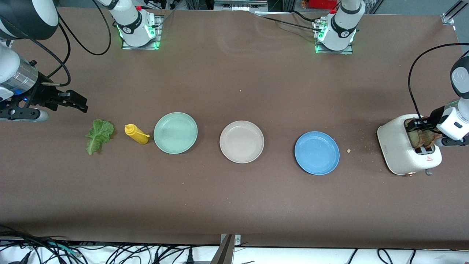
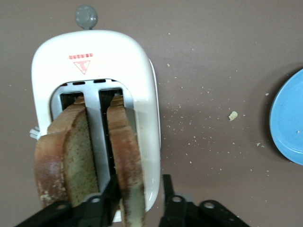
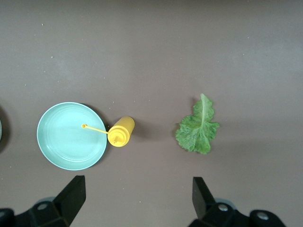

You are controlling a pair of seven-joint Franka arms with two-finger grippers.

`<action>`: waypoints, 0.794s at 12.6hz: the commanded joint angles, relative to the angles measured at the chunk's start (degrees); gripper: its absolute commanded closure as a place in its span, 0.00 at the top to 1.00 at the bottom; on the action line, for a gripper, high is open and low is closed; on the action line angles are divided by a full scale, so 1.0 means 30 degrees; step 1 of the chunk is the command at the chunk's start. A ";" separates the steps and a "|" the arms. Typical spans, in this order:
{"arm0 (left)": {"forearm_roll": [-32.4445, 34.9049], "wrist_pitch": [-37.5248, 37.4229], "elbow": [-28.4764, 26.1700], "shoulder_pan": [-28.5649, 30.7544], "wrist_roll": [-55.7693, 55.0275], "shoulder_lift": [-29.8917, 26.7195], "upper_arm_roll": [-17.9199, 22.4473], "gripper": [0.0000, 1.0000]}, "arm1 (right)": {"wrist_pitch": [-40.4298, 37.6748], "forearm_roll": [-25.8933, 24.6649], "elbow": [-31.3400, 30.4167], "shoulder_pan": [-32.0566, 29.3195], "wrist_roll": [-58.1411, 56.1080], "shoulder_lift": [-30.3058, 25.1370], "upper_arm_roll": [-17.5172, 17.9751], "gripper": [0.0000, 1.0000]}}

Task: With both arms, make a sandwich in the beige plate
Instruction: 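Lower the left gripper onto a bread slice in the toaster, then grasp the bread slice and lift it out with the left gripper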

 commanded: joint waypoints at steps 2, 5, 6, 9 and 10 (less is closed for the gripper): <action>0.1082 0.0040 -0.0102 0.0720 -0.0435 -0.0432 -0.0065 0.00 | 0.0163 0.0293 -0.0126 0.0019 0.0150 -0.0086 -0.0038 1.00; 0.1083 -0.0165 0.0073 0.0721 -0.0377 -0.0898 -0.0123 0.00 | 0.0163 0.0293 -0.0126 0.0019 0.0150 -0.0056 -0.0067 1.00; 0.1112 -0.0862 0.0451 0.0692 -0.0377 -0.1133 -0.0210 0.00 | 0.0192 0.0293 -0.0126 -0.0010 0.0150 -0.0056 -0.0067 1.00; 0.1693 -0.4575 0.3344 0.0428 -0.0376 -0.1282 -0.0793 0.00 | 0.0192 0.0293 -0.0126 -0.0011 0.0150 0.0032 -0.0067 1.00; 0.2220 -0.5808 0.4341 0.0457 -0.0464 -0.1282 -0.1696 0.00 | 0.0192 0.0293 -0.0126 -0.0011 0.0150 0.0061 -0.0067 1.00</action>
